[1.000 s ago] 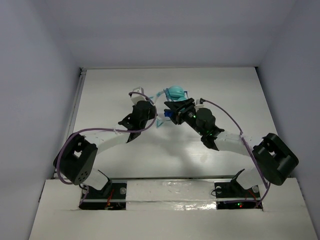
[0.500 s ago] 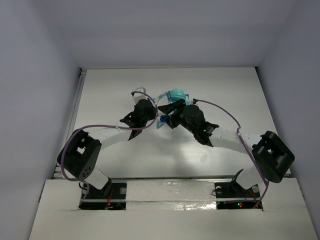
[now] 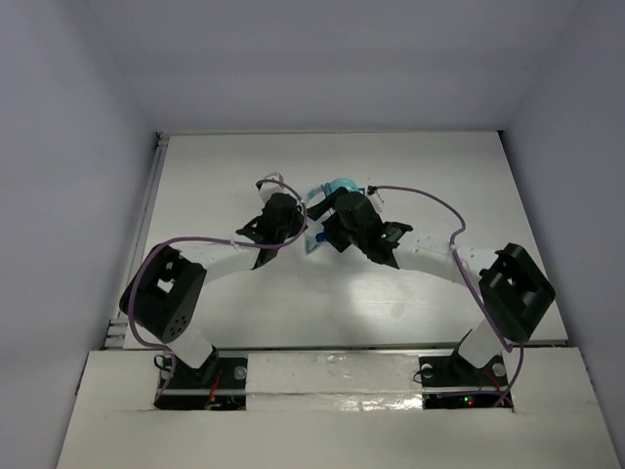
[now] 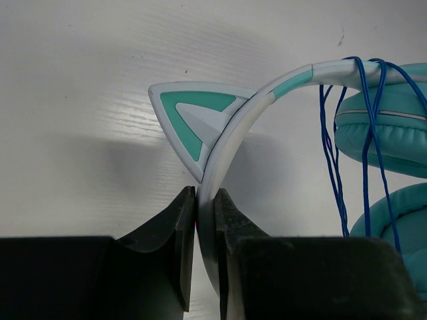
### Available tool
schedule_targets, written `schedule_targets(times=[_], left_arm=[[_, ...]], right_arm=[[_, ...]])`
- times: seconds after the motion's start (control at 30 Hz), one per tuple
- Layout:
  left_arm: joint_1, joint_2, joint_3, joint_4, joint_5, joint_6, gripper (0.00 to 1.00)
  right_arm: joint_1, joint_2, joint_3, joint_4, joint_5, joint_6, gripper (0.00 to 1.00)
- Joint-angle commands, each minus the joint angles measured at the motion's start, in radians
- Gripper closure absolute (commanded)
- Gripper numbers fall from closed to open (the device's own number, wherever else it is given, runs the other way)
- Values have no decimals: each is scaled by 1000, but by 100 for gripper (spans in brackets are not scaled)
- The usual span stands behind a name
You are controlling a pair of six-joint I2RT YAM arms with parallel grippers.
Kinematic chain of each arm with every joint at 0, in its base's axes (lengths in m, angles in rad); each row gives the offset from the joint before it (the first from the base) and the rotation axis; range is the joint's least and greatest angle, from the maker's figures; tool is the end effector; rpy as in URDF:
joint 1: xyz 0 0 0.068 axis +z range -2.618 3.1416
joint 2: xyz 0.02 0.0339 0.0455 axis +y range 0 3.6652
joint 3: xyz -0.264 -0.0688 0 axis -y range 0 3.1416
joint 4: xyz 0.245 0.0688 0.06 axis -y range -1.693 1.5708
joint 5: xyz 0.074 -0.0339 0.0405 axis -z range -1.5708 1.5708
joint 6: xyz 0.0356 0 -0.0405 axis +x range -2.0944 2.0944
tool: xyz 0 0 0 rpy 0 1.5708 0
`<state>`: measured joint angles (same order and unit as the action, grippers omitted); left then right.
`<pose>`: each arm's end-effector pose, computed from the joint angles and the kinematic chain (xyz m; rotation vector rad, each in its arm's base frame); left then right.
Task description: Wrap the headphones
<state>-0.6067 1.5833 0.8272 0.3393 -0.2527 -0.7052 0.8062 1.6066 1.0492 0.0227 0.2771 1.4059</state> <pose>0.2860 -0.1876 0.2091 -0.2658 2.0060 -0.5976 0.2578 0.2547 0.2435 0.8368 2.1003 1.0075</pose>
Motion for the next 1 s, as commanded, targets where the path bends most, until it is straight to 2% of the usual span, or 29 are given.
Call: schedule_targets(times=[0.0, 0.17, 0.3, 0.6, 0.77, 0.8, 0.9, 0.93, 0.97], left_arm=[[-1, -19, 59, 102, 20, -48, 100], [-1, 0, 47, 122, -17, -45, 100], [-1, 13, 65, 119, 7, -51, 100], [-1, 15, 84, 100, 40, -53, 100], [-1, -31, 81, 76, 29, -19, 100], [-1, -39, 78, 73, 30, -13, 100], [-1, -54, 82, 49, 44, 21, 100], [-1, -54, 87, 38, 46, 33, 100], [-1, -54, 101, 29, 46, 47, 100]], right_arm=[[8, -11, 67, -188, 79, -42, 14], [8, -37, 89, -270, 33, 4, 12], [8, -59, 143, -421, 99, 25, 12], [8, -244, 75, -388, 132, 33, 13], [8, -376, 12, -305, 113, -66, 21], [8, -426, 0, -297, 119, -83, 24], [8, -541, -67, -247, 149, -171, 74], [8, -571, -90, -230, 158, -200, 100], [8, -603, -132, -215, 171, -256, 100]])
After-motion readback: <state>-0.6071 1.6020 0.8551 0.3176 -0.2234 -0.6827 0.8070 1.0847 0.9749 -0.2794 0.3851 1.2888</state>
